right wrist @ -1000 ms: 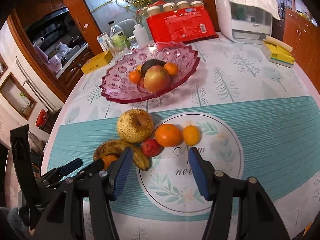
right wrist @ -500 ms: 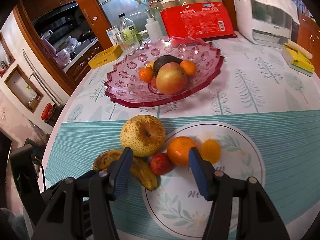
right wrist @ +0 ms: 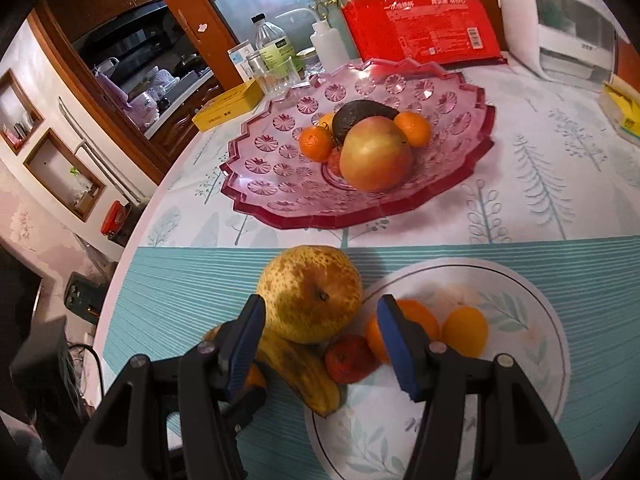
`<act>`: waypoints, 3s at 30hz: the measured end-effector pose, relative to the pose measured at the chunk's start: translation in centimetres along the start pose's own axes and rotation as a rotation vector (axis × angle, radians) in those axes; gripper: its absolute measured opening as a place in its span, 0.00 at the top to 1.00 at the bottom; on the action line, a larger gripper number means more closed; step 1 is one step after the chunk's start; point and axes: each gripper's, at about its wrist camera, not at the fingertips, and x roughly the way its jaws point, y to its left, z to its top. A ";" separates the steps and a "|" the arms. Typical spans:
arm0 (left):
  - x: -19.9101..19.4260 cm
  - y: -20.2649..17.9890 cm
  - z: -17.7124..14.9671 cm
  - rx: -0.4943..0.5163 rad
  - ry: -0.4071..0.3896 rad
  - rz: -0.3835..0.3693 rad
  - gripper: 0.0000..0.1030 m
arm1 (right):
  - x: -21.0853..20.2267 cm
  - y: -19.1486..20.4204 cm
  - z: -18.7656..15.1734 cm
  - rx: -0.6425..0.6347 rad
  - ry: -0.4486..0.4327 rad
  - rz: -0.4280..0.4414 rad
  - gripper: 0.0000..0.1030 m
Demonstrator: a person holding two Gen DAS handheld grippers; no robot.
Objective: Organize fruits
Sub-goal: 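Grasp the tangerine beside the banana with the left tool while the right tool grasps the yellow pear, then carry the tangerine and yellow pear into the pink bowl and open both tools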
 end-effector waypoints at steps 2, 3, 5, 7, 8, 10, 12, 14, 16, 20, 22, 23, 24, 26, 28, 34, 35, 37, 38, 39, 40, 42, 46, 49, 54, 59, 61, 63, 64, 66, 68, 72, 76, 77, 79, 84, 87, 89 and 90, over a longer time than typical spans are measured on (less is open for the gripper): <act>0.1 0.2 0.1 -0.007 -0.002 -0.008 0.62 | 0.8 0.3 0.4 -0.013 0.015 -0.001 0.43; 0.1 0.2 0.1 -0.012 0.000 -0.011 0.62 | 1.2 0.5 0.5 -0.022 0.025 -0.006 0.43; 0.2 0.2 0.2 -0.017 0.002 -0.014 0.62 | 1.8 0.7 0.6 -0.032 0.037 0.010 0.42; 0.2 0.1 0.1 -0.012 0.000 -0.011 0.61 | 2.3 0.9 0.9 -0.037 0.041 0.016 0.38; 0.2 0.1 0.1 -0.009 0.000 -0.011 0.61 | 2.5 0.9 0.9 -0.037 0.045 0.021 0.38; 0.4 0.1 0.2 -0.013 0.011 -0.017 0.61 | 3.0 0.9 1.1 -0.030 0.058 0.036 0.34; 0.7 0.2 0.2 -0.027 0.028 -0.028 0.61 | 3.5 1.0 1.3 -0.029 0.069 0.043 0.32; 0.8 0.4 0.2 -0.034 0.031 -0.036 0.61 | 3.9 1.3 1.5 -0.039 0.078 0.045 0.31; 0.9 0.3 0.3 -0.032 0.030 -0.035 0.61 | 4.3 1.7 1.6 -0.065 0.079 0.034 0.30; 1.2 0.4 0.3 -0.039 0.041 -0.049 0.61 | 4.7 2.8 1.6 -0.121 0.067 0.003 0.29; 1.4 0.4 0.2 -0.040 0.051 -0.059 0.62 | 4.8 3.1 1.6 -0.139 0.059 -0.009 0.30; 1.4 0.3 0.2 -0.038 0.048 -0.057 0.62 | 4.9 3.2 1.6 -0.144 0.058 -0.012 0.30; 1.4 0.3 0.2 -0.038 0.047 -0.058 0.62 | 4.9 3.3 1.6 -0.150 0.055 -0.015 0.30; 1.4 0.5 0.2 -0.048 0.047 -0.067 0.62 | 4.8 3.2 1.6 -0.149 0.055 -0.014 0.31; 1.4 0.8 0.2 -0.061 0.050 -0.087 0.63 | 4.7 2.9 1.5 -0.134 0.061 -0.006 0.31; 0.0 0.9 -0.5 -0.029 0.026 -0.098 0.63 | 3.7 1.6 1.3 -0.049 0.059 0.034 0.32; -0.4 0.8 -0.5 -0.015 0.015 -0.095 0.63 | 3.4 1.6 1.3 -0.047 0.054 0.034 0.32; -1.5 0.7 -0.7 0.003 -0.006 -0.090 0.63 | 2.6 1.8 1.2 -0.042 0.037 0.047 0.32; -2.0 0.8 -0.6 0.006 -0.013 -0.088 0.63 | 2.2 1.9 1.1 -0.041 0.031 0.054 0.32; -2.4 0.9 -0.5 0.009 -0.019 -0.082 0.63 | 1.6 2.0 1.0 -0.042 0.024 0.060 0.32; -2.8 1.0 -0.4 0.011 -0.026 -0.075 0.63 | 1.2 2.2 1.0 -0.044 0.018 0.059 0.32; -3.9 1.3 -0.1 0.015 -0.049 -0.059 0.63 | 0.2 2.5 0.8 -0.051 0.004 0.055 0.32; -5.2 2.3 0.6 0.006 -0.073 -0.017 0.63 | -1.1 2.5 0.4 -0.048 -0.004 0.055 0.32; -6.3 2.6 1.5 0.004 -0.080 0.009 0.63 | -2.3 2.7 0.4 -0.044 -0.016 0.055 0.32; -9.6 1.7 4.0 0.042 -0.097 -0.004 0.63 | -5.1 3.1 1.6 -0.034 -0.052 0.064 0.32; -13.2 -0.6 9.3 0.132 -0.168 -0.013 0.63 | -8.4 2.9 4.7 -0.023 -0.105 0.072 0.32; -14.5 -1.5 11.6 0.168 -0.201 -0.024 0.63 | -9.8 2.6 6.4 -0.020 -0.135 0.073 0.32; -15.8 -2.3 13.8 0.200 -0.227 -0.024 0.63 | -11.1 2.4 8.2 -0.020 -0.165 0.068 0.32; -16.2 -2.7 14.8 0.212 -0.234 -0.023 0.63 | -11.8 2.2 9.2 -0.022 -0.182 0.061 0.32; -16.7 -3.4 16.9 0.231 -0.245 -0.022 0.63 | -12.8 2.1 10.9 -0.029 -0.209 0.047 0.32; -16.7 -4.0 18.8 0.255 -0.253 -0.013 0.63 | -13.4 2.0 12.6 -0.037 -0.233 0.032 0.32; -14.6 -5.0 22.0 0.303 -0.220 0.024 0.63 | -12.8 1.1 15.8 -0.025 -0.254 0.001 0.32; -11.1 -5.0 23.7 0.317 -0.169 0.026 0.63 | -10.1 -0.6 18.2 0.027 -0.252 -0.014 0.32; -9.9 -5.0 24.1 0.320 -0.154 0.027 0.63 | -9.2 -1.0 18.7 0.040 -0.249 -0.020 0.32; -7.3 -4.7 24.4 0.318 -0.118 0.029 0.63 | -6.9 -2.0 19.7 0.065 -0.234 -0.035 0.32; -0.7 -3.7 24.0 0.296 -0.007 0.018 0.63 | -0.7 -4.5 20.6 0.140 -0.165 -0.056 0.32; 2.4 -3.5 23.2 0.301 0.042 0.010 0.63 | 2.8 -5.8 20.7 0.177 -0.119 -0.071 0.32; 4.0 -3.4 22.9 0.308 0.069 0.002 0.63 | 5.1 -6.5 20.6 0.193 -0.088 -0.085 0.32; 4.7 -3.4 22.7 0.313 0.080 -0.003 0.63 | 6.2 -6.7 20.6 0.202 -0.073 -0.090 0.32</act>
